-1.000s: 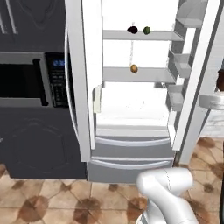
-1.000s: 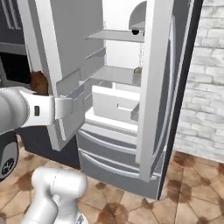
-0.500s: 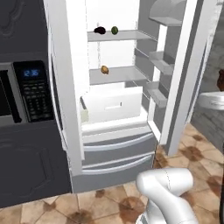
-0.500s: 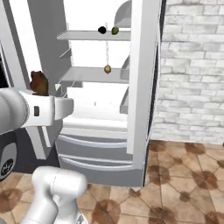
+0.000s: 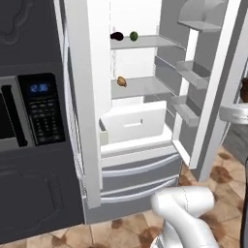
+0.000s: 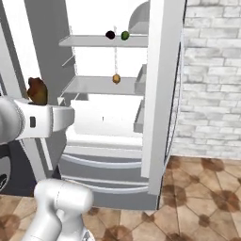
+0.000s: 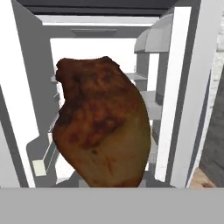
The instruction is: Transport the chicken drumstick and avocado to the fridge. Place the chicken drumstick on the rack containing meat and place the avocado on the rack containing the vegetable, ensuring meats and vegetables are on different racks.
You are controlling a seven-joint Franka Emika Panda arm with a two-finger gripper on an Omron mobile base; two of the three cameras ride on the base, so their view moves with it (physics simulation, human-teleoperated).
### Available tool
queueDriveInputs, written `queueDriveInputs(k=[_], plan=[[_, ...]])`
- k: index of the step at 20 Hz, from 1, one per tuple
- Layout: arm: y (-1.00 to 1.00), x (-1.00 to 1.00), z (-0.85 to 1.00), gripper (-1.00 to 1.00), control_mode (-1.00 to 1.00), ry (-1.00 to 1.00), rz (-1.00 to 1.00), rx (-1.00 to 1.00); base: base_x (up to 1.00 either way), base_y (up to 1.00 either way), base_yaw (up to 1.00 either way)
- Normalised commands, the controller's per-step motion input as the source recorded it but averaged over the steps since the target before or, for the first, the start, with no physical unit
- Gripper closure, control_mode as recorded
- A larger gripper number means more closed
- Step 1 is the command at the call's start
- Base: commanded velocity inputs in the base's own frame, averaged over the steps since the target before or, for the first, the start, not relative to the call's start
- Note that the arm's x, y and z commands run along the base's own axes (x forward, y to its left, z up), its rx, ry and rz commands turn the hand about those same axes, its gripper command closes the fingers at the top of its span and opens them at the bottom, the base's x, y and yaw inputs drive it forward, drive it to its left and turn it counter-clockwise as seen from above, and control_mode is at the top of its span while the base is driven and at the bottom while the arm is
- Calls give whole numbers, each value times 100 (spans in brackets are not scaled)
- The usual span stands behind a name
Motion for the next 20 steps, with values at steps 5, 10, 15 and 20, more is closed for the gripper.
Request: queueDriveInputs(k=[5, 10, 15, 20], plan=[[0, 0, 0, 100, 100, 0, 0, 0, 99, 0, 0], [0, 0, 0, 100, 100, 0, 0, 0, 100, 0, 1], [0, 0, 0, 100, 100, 0, 0, 0, 82, -3, 7], [0, 0, 0, 100, 100, 0, 0, 0, 70, 0, 8]])
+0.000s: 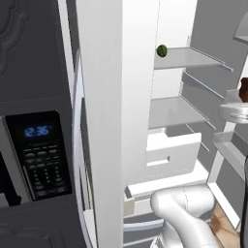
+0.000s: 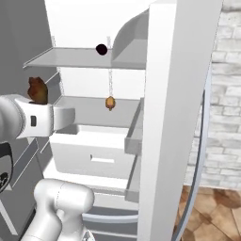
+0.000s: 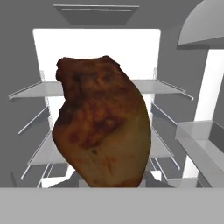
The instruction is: Transport the chicken drumstick and avocado to the fridge. Place the chicken drumstick on the rack containing meat and place the avocado on the rack containing the vegetable, ensuring meats and vegetables are on different racks.
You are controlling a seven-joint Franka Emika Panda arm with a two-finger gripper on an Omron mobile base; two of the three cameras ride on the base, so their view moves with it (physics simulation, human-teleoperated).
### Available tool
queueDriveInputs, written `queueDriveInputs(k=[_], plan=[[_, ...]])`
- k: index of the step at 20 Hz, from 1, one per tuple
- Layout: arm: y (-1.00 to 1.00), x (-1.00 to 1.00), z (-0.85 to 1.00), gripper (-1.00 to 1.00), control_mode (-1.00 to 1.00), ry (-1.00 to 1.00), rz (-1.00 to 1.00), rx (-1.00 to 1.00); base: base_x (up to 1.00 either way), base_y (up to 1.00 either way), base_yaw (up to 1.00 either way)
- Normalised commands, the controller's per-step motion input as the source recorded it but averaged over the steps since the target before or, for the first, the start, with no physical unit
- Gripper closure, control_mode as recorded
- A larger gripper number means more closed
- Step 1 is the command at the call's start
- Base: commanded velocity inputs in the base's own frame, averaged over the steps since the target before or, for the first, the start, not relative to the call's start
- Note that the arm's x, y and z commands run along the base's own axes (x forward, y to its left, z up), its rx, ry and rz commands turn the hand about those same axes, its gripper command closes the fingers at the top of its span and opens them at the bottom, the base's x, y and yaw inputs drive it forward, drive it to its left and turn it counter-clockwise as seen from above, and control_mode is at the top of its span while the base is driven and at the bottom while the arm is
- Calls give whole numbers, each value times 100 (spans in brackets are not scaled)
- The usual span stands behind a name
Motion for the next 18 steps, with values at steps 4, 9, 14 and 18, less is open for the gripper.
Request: queueDriveInputs(k=[4, 9, 14, 18], plan=[[0, 0, 0, 100, 100, 0, 0, 0, 54, 0, 9], [0, 0, 0, 100, 100, 0, 0, 0, 44, 0, 13], [1, 9, -7, 100, -100, 0, 1, -2, 40, 0, 7], [13, 67, -53, 100, -100, 0, 0, -17, 0, 0, 0]])
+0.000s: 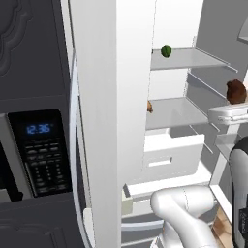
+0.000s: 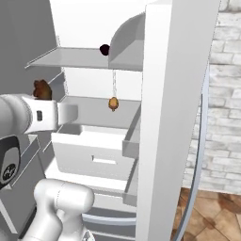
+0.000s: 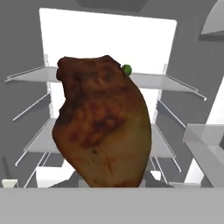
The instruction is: Transport the chicken drumstick and avocado to the fridge. Place the chicken drumstick on the rack containing meat and place the avocado on the rack containing the vegetable, ensuring meats and vegetables are on different racks.
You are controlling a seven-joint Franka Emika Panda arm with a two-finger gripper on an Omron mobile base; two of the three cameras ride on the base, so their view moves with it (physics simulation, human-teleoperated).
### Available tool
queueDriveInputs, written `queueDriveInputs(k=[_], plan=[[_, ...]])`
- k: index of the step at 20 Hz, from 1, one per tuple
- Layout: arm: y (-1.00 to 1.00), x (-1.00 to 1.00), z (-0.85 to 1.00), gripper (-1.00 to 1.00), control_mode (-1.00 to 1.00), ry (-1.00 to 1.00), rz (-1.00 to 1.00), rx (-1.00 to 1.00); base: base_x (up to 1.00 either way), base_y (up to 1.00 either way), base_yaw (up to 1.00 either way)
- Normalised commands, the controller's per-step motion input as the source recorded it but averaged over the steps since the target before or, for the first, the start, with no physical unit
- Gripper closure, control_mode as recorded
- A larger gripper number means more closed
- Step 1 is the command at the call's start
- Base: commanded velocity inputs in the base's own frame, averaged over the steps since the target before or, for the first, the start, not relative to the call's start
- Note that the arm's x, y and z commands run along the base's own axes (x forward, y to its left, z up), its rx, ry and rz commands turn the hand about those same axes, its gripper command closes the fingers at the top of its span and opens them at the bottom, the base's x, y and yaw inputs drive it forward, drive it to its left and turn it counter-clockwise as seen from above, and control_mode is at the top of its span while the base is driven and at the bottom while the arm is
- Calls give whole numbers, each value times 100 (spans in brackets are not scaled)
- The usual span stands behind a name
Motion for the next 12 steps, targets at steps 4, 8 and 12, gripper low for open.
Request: queueDriveInputs(k=[4, 8, 12], plan=[[1, 66, -42, 100, -100, 1, 0, -9, 0, 0, 0], [-1, 69, -39, 100, -100, 6, 1, -1, 0, 0, 0], [-21, 67, -40, 100, -100, 1, 9, 0, 0, 0, 0]])
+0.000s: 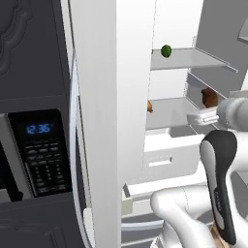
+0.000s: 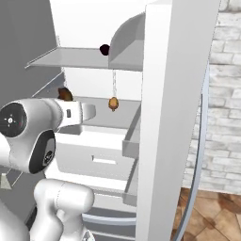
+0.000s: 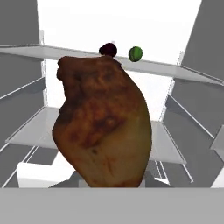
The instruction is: Transport the chicken drumstick and avocado to the fridge. Place the chicken drumstick on the rack containing meat and place the avocado on the rack containing the vegetable, ensuring meats and vegetables are on different racks.
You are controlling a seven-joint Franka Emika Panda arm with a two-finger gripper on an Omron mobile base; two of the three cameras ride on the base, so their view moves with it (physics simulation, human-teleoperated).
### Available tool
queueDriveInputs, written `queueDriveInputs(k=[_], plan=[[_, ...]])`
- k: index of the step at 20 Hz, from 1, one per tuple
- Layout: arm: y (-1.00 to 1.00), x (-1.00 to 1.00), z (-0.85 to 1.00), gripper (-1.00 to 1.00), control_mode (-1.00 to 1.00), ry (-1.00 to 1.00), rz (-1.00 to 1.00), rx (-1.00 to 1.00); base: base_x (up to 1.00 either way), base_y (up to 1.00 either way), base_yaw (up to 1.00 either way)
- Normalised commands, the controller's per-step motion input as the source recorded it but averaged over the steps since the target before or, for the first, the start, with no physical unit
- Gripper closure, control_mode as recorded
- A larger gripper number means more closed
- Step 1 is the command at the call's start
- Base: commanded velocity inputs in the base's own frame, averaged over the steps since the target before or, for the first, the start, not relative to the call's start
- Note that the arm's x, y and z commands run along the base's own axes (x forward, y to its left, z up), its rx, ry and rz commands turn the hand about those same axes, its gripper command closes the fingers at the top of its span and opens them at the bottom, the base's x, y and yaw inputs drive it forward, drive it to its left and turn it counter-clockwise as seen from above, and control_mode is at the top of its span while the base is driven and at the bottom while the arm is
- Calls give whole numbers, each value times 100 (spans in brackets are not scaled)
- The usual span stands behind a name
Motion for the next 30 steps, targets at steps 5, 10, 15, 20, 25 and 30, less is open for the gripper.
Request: queueDriveInputs(k=[5, 10, 15, 20, 25, 30], plan=[[-5, 81, -46, 100, -100, 7, 4, 0, 0, 0, 0], [0, 94, -43, 100, -100, 14, 0, 0, 0, 0, 0], [-7, 80, -39, 100, -100, 1, 0, 0, 0, 0, 0], [-6, 84, -46, 100, -100, 0, 0, 0, 0, 0, 0], [-28, 84, -50, 100, -100, 7, 0, 0, 0, 0, 0], [-25, 71, -39, 100, -100, 8, -3, 0, 0, 0, 0]])
